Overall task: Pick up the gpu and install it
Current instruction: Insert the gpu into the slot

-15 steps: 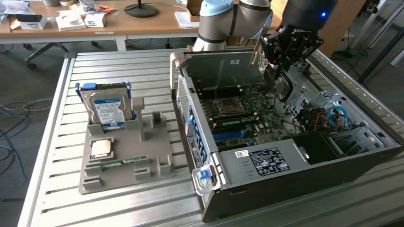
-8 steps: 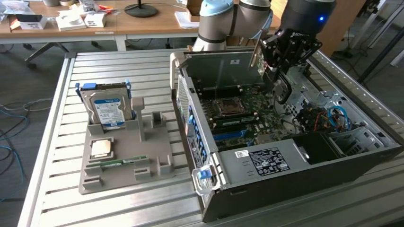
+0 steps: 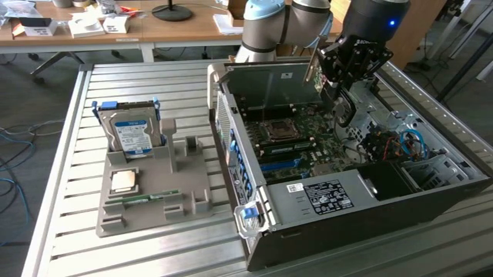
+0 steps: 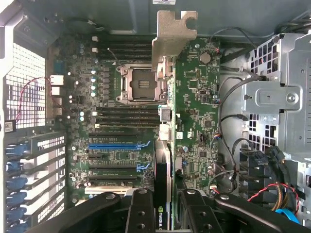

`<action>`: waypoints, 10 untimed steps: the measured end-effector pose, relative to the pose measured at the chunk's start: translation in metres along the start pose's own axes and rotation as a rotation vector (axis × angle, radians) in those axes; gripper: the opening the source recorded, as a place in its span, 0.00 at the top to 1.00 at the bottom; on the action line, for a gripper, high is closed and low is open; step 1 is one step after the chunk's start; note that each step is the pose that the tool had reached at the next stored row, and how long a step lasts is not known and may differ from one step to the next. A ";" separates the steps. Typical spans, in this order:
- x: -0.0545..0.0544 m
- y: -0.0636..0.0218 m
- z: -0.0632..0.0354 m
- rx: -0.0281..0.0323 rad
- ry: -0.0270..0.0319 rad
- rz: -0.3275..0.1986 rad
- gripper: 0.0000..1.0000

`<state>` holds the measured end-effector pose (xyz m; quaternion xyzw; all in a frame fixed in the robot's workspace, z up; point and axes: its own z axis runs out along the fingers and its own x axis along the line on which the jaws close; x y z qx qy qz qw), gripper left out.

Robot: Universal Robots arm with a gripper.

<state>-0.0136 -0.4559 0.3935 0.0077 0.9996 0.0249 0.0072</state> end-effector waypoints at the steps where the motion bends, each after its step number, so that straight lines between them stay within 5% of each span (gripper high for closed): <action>1: 0.000 0.0000 0.0000 0.0000 0.0001 0.000 0.74; 10: 0.000 0.0000 0.0000 -0.0002 0.0009 -0.018 0.74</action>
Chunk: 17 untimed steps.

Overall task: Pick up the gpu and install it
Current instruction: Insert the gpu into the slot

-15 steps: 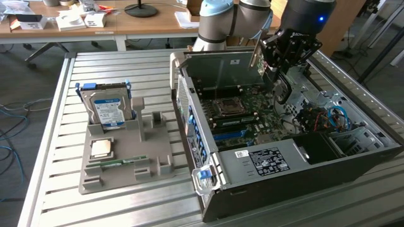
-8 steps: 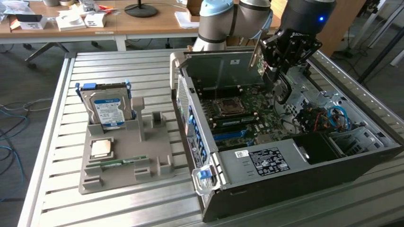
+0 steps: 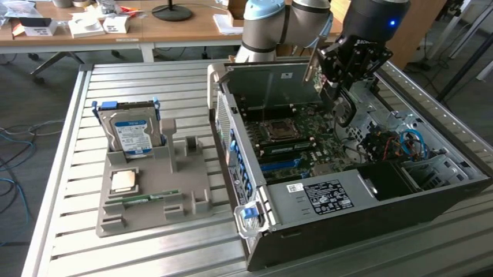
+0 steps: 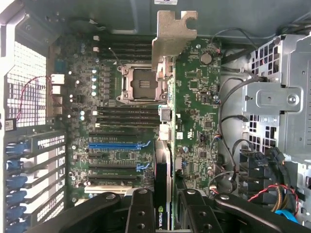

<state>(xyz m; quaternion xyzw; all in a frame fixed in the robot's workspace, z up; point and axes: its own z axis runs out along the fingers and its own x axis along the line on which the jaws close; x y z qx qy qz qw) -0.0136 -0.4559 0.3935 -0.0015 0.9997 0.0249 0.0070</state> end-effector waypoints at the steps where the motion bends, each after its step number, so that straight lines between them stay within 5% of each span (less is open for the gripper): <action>1: 0.000 0.0000 0.0000 -0.0001 0.0005 -0.008 0.74; 17: 0.000 0.0000 0.0006 -0.0033 0.0131 -0.262 0.74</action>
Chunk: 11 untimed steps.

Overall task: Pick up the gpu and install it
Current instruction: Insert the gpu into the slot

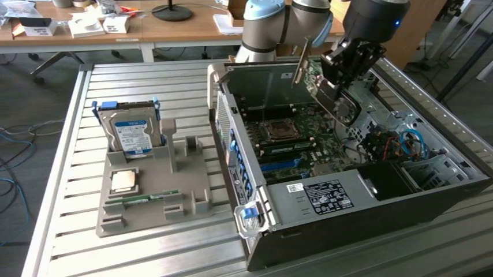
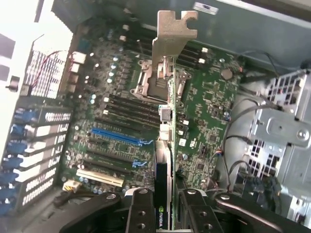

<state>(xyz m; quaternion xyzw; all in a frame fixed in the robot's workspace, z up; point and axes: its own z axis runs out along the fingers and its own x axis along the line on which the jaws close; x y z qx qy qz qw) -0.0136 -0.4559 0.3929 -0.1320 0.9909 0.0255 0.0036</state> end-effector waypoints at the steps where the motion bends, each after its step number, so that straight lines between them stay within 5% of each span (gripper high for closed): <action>1: 0.000 0.0000 0.0001 -0.0002 0.0008 -0.016 0.74; 11: 0.000 0.0000 0.0006 -0.0021 0.0087 -0.173 0.74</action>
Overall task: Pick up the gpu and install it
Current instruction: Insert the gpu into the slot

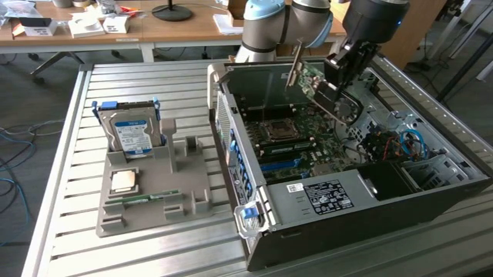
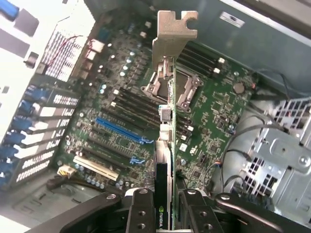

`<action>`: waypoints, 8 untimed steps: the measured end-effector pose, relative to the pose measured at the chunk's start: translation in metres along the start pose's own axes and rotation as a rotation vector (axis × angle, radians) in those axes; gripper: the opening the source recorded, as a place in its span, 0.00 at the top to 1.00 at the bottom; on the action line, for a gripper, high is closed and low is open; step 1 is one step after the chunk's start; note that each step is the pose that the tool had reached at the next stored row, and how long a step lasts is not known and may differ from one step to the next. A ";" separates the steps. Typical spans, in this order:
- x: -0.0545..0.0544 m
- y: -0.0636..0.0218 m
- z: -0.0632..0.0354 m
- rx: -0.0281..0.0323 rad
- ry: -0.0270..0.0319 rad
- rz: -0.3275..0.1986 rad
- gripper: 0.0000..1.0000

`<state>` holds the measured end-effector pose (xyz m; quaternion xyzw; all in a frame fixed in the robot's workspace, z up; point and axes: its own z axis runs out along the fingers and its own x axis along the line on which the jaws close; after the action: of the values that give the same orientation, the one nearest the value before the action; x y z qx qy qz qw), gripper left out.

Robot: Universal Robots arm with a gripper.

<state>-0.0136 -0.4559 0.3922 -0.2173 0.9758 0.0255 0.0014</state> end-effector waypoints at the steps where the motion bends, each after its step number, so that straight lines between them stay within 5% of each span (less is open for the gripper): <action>1: 0.000 0.0000 0.0001 -0.0002 0.0007 -0.015 0.74; 8: 0.000 0.0000 0.0006 -0.0015 0.0061 -0.123 0.74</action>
<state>-0.0136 -0.4559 0.3917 -0.2767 0.9606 0.0255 -0.0002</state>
